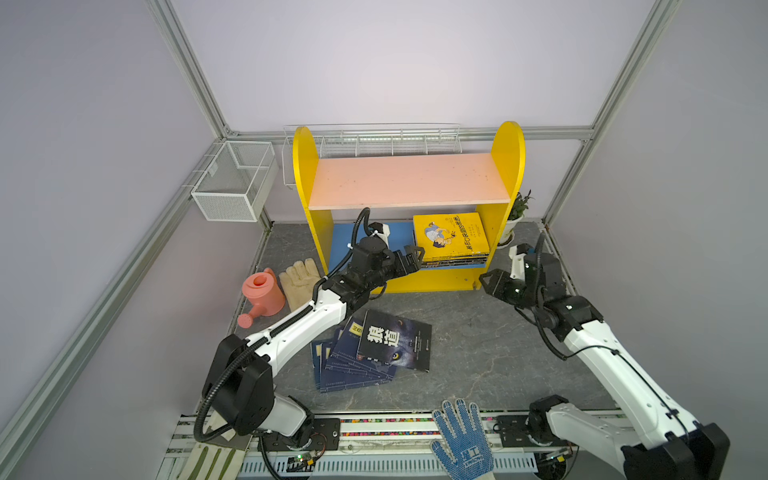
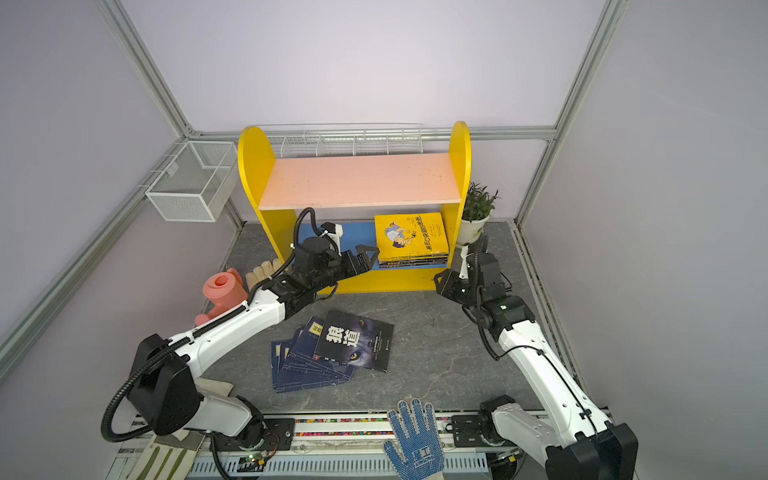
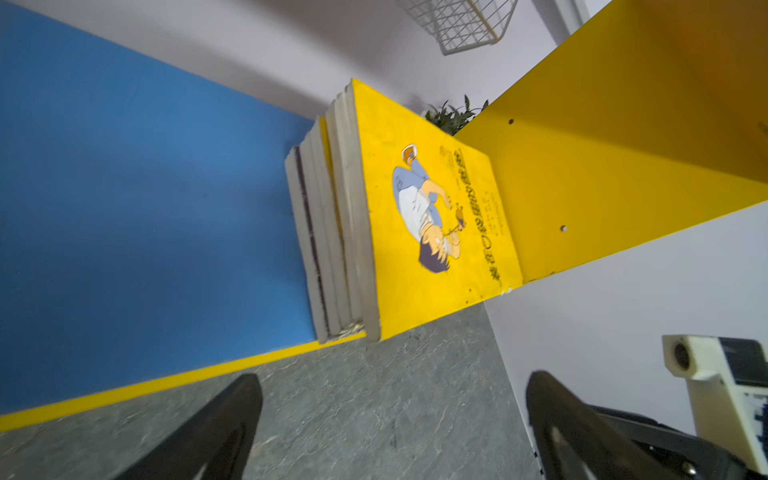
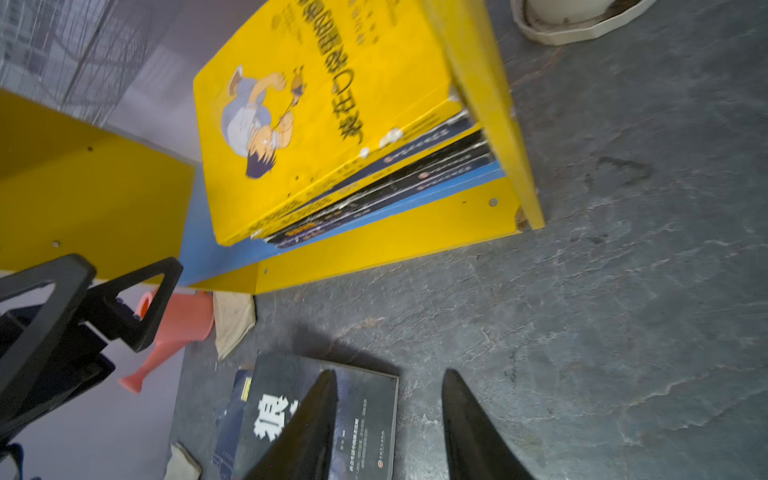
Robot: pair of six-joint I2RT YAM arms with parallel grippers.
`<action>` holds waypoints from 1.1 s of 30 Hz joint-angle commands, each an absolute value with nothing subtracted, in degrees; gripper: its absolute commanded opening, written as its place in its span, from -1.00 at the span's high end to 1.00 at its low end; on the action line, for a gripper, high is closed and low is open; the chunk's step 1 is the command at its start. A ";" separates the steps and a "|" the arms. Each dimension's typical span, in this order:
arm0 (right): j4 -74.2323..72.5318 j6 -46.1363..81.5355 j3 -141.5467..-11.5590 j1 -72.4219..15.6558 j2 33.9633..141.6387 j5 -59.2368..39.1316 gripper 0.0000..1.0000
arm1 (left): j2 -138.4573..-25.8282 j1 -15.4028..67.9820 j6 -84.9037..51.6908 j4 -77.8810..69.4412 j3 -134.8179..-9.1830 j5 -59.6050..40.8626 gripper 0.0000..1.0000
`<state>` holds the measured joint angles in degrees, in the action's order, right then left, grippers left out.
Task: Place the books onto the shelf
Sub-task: 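Move both grippers down to the dark wolf-eye book on the pile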
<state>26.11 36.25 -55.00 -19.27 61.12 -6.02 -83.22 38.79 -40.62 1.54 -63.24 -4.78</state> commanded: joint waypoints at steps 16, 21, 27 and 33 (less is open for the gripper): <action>23.29 37.51 -70.39 -26.91 81.63 -9.39 0.72 | -71.58 38.31 -55.82 26.88 -50.47 21.86 -0.95; 23.46 39.15 -73.81 -26.97 86.42 -9.14 0.74 | -66.05 37.84 -59.14 25.75 -45.34 23.69 -0.94; 22.87 39.06 -76.45 -26.88 89.80 -7.80 0.75 | -62.83 37.04 -57.01 27.26 -44.59 24.34 -0.94; 23.05 38.40 -77.84 -26.40 90.70 -5.61 0.74 | -62.32 36.50 -53.27 28.15 -44.59 22.61 -0.94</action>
<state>23.90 38.37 -76.36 -26.70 90.19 -7.44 -63.09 36.95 -55.42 26.28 -44.64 22.50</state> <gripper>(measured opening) 0.129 0.970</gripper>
